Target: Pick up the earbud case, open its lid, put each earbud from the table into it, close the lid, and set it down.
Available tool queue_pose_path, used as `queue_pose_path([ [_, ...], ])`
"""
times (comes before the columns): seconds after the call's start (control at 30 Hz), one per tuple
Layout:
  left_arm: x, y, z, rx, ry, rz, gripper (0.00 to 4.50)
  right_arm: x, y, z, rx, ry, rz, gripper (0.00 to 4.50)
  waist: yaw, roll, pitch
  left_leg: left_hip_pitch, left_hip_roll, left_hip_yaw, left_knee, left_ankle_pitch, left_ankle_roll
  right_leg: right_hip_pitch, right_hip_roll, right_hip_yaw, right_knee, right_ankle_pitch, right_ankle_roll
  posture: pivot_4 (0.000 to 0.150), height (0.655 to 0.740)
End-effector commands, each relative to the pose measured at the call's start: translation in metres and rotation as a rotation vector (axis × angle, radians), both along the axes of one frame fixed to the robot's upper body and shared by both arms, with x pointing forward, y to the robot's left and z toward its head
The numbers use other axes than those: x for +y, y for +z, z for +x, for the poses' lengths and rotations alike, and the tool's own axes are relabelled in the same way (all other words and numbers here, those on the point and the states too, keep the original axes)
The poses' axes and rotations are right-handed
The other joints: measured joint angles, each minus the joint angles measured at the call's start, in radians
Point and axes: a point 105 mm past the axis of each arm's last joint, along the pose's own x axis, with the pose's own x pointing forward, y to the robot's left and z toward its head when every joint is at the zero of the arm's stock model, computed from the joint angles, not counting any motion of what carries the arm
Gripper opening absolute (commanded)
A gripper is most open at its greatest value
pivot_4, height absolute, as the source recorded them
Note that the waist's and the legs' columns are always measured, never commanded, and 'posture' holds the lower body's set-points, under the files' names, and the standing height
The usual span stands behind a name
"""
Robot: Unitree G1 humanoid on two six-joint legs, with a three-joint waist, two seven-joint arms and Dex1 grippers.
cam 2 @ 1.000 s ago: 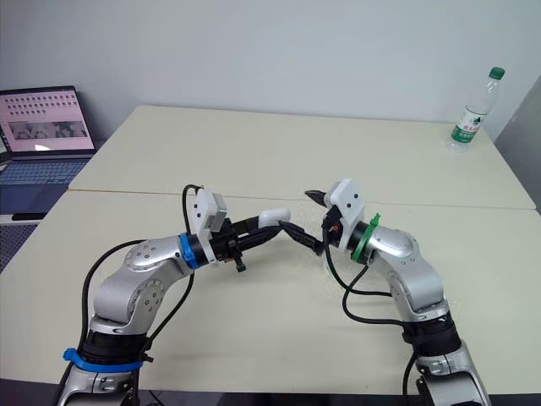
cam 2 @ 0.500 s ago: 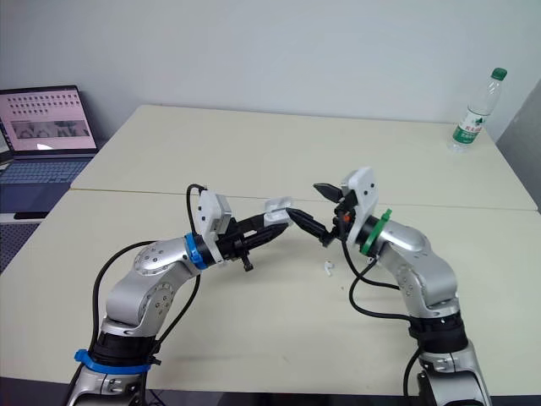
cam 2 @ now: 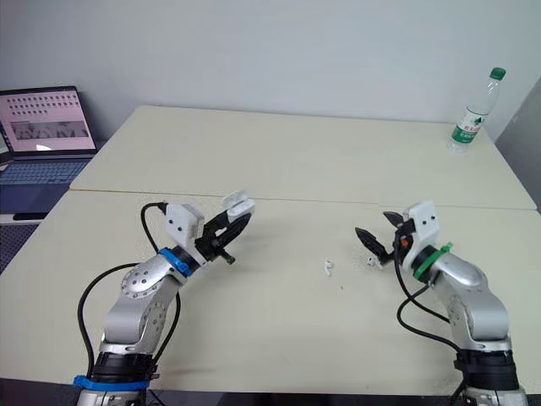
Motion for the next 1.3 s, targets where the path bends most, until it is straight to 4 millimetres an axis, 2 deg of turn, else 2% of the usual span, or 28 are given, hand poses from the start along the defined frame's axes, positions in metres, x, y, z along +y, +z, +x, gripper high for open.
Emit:
queue_pose_path([
  [0.03, 0.006, 0.013, -0.002, -0.075, 0.054, -0.020, 0.81, -0.012, 0.019, 0.000, -0.076, -0.074, 0.034, 4.48, 0.000, 0.000, 0.000, 0.000, 0.000, 0.000, 0.000, 0.000, 0.000, 0.000, 0.000, 0.000, 0.000, 0.000, 0.000, 0.150, 0.7400],
  [0.47, 0.005, 0.012, -0.004, -0.081, 0.037, 0.003, 0.81, -0.028, 0.013, 0.003, -0.083, -0.189, 0.015, 4.48, 0.000, 0.000, 0.000, 0.000, 0.000, 0.000, 0.000, 0.000, 0.000, 0.000, 0.000, 0.000, 0.000, 0.000, 0.000, 0.150, 0.7400],
  [1.3, 0.005, 0.015, -0.001, -0.085, 0.016, 0.011, 0.81, -0.044, 0.005, 0.006, -0.077, -0.236, 0.005, 4.48, 0.000, 0.000, 0.000, 0.000, 0.000, 0.000, 0.000, 0.000, 0.000, 0.000, 0.000, 0.000, 0.000, 0.000, 0.000, 0.150, 0.7400],
])
